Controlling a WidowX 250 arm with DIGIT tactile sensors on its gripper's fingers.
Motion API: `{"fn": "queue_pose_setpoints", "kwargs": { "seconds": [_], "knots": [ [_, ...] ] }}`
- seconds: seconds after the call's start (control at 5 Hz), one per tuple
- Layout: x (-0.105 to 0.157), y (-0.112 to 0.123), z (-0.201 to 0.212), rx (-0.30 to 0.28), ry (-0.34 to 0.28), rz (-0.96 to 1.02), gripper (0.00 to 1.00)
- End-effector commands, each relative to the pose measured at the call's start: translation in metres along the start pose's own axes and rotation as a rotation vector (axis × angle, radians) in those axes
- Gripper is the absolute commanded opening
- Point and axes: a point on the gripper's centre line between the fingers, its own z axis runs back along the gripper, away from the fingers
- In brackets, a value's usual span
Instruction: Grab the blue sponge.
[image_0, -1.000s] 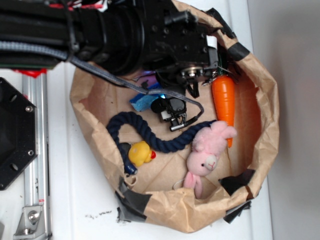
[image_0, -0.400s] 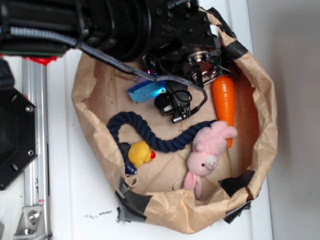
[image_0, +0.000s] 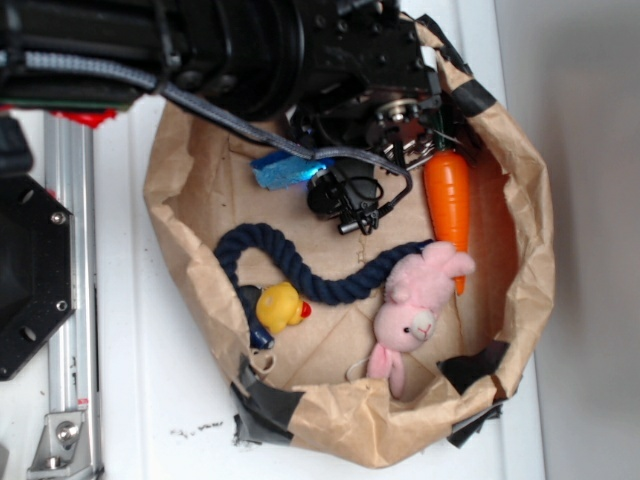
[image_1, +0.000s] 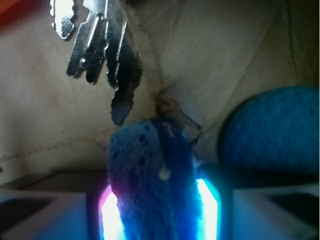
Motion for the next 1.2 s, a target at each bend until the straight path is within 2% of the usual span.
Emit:
{"fn": "queue_pose_setpoints", "kwargs": {
  "seconds": [0.0,0.2,0.4,0.6,0.8,1.0],
  "knots": [
    [-0.012,0.004,0.04,0.038,-0.026,-0.105,0.0],
    [-0.018,-0.002,0.09,0.084,-0.076,-0.211,0.0],
    [-0.022,-0.01,0.141,0.109,-0.079,-0.196,0.0],
    [-0.027,-0.018,0.173,0.119,-0.099,-0.244,0.0],
    [-0.036,-0.02,0.173,0.138,-0.203,-0.317,0.0],
    [-0.036,-0.024,0.169,0.122,-0.232,-0.368,0.0]
  ]
}}
